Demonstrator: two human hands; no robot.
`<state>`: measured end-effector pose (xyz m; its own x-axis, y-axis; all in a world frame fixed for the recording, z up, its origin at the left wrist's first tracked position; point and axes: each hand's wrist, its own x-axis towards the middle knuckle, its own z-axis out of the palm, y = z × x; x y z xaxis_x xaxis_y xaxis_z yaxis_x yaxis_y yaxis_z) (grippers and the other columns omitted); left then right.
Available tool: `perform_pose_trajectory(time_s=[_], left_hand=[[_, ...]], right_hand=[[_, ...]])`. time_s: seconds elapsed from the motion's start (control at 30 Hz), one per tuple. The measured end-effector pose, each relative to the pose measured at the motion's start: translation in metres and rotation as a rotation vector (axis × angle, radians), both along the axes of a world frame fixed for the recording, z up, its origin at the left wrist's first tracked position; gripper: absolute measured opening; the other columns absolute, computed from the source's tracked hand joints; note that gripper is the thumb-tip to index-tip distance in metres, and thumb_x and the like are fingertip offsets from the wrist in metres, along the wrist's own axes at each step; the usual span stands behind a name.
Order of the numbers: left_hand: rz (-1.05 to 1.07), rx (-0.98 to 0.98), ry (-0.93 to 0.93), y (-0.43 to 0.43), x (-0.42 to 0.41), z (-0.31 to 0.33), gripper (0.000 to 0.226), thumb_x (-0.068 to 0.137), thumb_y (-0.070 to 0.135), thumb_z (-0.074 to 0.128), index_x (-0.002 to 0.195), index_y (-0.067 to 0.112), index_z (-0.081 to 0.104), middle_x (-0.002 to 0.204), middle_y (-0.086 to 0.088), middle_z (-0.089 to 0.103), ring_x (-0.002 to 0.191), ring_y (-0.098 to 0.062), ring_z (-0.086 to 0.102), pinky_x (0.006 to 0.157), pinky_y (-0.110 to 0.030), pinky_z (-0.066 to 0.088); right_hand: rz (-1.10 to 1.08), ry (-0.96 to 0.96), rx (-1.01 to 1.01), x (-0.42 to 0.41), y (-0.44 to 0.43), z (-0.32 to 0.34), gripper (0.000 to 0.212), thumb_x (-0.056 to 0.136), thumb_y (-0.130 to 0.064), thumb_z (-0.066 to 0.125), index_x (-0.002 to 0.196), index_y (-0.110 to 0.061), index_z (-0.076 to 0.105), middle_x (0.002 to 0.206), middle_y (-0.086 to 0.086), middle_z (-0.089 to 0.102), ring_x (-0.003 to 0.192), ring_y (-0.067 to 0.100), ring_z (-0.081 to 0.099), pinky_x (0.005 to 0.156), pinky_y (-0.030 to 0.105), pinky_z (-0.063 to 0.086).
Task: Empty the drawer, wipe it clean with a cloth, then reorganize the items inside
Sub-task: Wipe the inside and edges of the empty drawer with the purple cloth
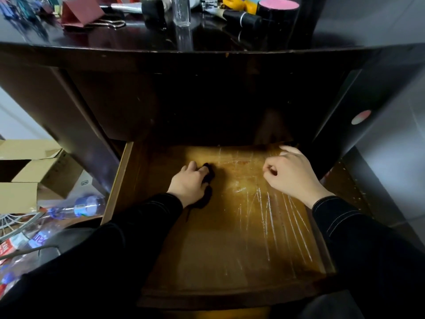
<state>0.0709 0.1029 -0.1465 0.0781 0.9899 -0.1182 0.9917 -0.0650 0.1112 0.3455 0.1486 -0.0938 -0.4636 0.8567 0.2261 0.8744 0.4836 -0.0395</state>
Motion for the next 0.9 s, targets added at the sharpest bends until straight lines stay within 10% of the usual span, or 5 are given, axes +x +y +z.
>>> perform_pose_trajectory(time_s=[0.27, 0.67, 0.9], left_hand=[[-0.499, -0.138, 0.072, -0.068, -0.003, -0.005, 0.049, 0.095, 0.042, 0.056, 0.14, 0.031, 0.041, 0.133, -0.006, 0.039, 0.113, -0.029, 0.048, 0.082, -0.044, 0.054], [-0.025, 0.082, 0.032, 0.08, -0.007, -0.007, 0.046, 0.095, 0.016, 0.052, 0.139, 0.031, 0.055, 0.124, -0.002, 0.064, 0.111, -0.028, 0.061, 0.082, -0.032, 0.051], [-0.274, -0.007, 0.061, 0.008, 0.0, -0.007, 0.048, 0.095, 0.034, 0.053, 0.143, 0.035, 0.045, 0.133, -0.004, 0.042, 0.118, -0.031, 0.044, 0.092, -0.044, 0.05]], right_hand=[[0.023, 0.001, 0.002, 0.002, 0.003, -0.004, 0.022, 0.092, -0.03, 0.055, 0.075, -0.031, 0.068, 0.053, -0.012, 0.059, 0.063, 0.004, 0.056, 0.122, 0.025, 0.009], [-0.003, 0.008, 0.01, 0.002, 0.002, -0.003, 0.022, 0.092, -0.033, 0.05, 0.076, -0.033, 0.066, 0.057, -0.009, 0.062, 0.07, 0.004, 0.059, 0.121, 0.023, 0.006], [0.008, 0.018, -0.002, 0.001, 0.001, -0.002, 0.023, 0.091, -0.032, 0.052, 0.074, -0.032, 0.068, 0.051, -0.011, 0.056, 0.063, 0.001, 0.055, 0.121, 0.024, 0.008]])
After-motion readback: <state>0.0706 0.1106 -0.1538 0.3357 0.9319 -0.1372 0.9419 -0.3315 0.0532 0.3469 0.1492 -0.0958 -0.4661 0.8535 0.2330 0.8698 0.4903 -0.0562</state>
